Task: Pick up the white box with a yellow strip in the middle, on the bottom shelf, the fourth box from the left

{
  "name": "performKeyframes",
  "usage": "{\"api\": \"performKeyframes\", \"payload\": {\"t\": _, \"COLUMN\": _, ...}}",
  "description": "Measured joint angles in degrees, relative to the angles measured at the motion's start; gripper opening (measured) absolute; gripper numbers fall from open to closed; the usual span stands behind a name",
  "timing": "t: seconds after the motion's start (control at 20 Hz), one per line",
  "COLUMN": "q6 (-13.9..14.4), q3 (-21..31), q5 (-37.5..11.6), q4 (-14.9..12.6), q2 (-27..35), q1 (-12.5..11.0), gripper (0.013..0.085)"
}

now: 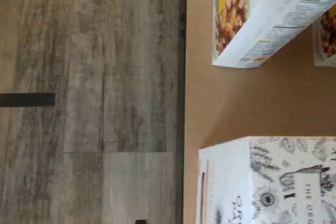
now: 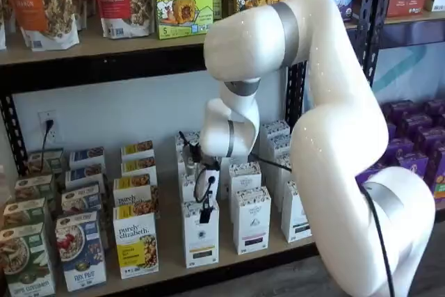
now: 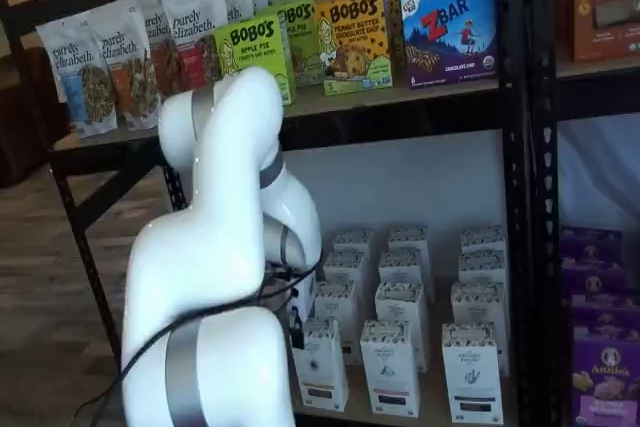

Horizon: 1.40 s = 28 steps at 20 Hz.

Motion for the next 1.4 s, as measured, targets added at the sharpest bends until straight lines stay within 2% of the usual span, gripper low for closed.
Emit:
{"api": "performKeyframes", "payload": {"t": 0.65, "q6": 1.9, "q3": -6.9, "q5": 0.3, "q4": -2.8, "q2": 5.5, "q1": -0.8, "gripper": 0.0850}}
{"api": "performKeyframes", "payload": {"t": 1.1, "q6": 4.7, "q3": -10.9, "q5": 1.6, "q4": -6.8, "q2": 8.4, "q1": -1.9, "gripper": 0.0850}}
{"api": "performKeyframes", "payload": {"t": 1.4, "q6": 5.8, "q3": -14.0, "q5": 3.5, "q4": -8.3, "q2": 10.4, "q1": -2.4, "gripper": 0.0850}}
